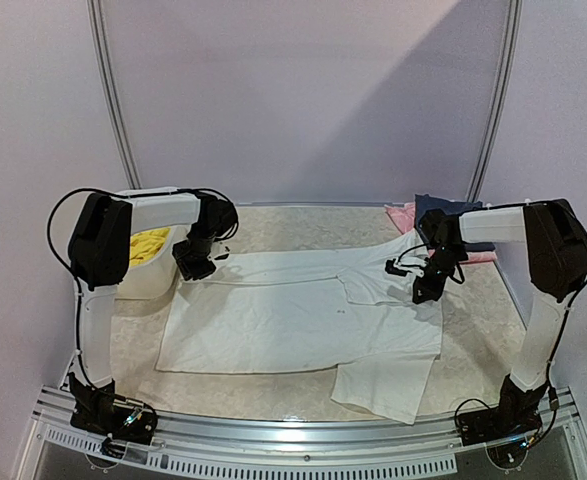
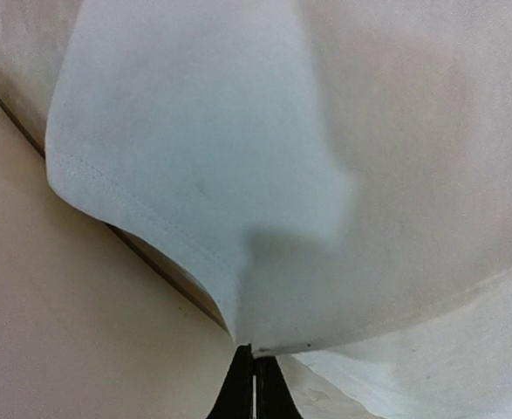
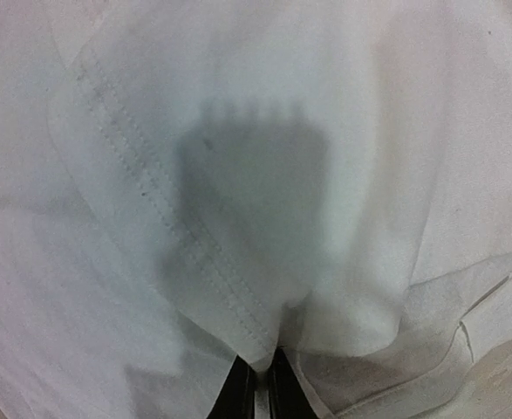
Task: Fold and stack the mixed laundry pile
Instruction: Smooth out the 1/3-folded T-shirt at the center of the board.
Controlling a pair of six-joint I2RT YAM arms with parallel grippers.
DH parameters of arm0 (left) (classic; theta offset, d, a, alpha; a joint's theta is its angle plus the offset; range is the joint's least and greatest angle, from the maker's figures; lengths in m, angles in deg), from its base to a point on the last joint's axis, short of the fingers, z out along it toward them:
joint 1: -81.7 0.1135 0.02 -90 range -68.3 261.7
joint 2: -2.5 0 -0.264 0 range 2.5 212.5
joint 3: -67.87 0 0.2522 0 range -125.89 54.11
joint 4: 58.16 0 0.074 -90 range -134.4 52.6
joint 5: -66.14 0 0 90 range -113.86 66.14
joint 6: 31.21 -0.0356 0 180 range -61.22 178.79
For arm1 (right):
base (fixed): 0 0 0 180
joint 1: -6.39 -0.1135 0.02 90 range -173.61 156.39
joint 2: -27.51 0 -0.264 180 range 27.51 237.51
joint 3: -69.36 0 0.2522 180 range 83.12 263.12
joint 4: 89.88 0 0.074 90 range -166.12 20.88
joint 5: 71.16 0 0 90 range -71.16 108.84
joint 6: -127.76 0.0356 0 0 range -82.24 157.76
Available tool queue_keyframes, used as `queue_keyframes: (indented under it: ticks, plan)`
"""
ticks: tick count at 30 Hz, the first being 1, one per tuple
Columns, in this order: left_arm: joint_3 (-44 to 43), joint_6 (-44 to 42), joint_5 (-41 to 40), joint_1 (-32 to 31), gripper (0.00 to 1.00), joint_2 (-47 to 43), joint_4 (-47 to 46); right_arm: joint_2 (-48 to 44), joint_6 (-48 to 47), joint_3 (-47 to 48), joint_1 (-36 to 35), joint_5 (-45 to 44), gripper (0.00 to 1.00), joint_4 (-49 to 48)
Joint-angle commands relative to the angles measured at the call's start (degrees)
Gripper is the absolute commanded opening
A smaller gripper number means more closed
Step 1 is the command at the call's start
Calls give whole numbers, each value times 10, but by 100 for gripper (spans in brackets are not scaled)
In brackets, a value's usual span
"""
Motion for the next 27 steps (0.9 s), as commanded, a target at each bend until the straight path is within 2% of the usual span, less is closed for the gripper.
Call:
queue_keyframes:
  ticks: [1,11,27]
  plan:
    - [-12,4,9,-1,0,9,9,-34,6,-8,-8,-15,7,-10]
    - [-11,5,9,-1,0,7,10,-79,21,-6,-16,-26,2,21]
    - [-8,2,4,0,0,-4,9,-127,53,3,-38,-1,0,84]
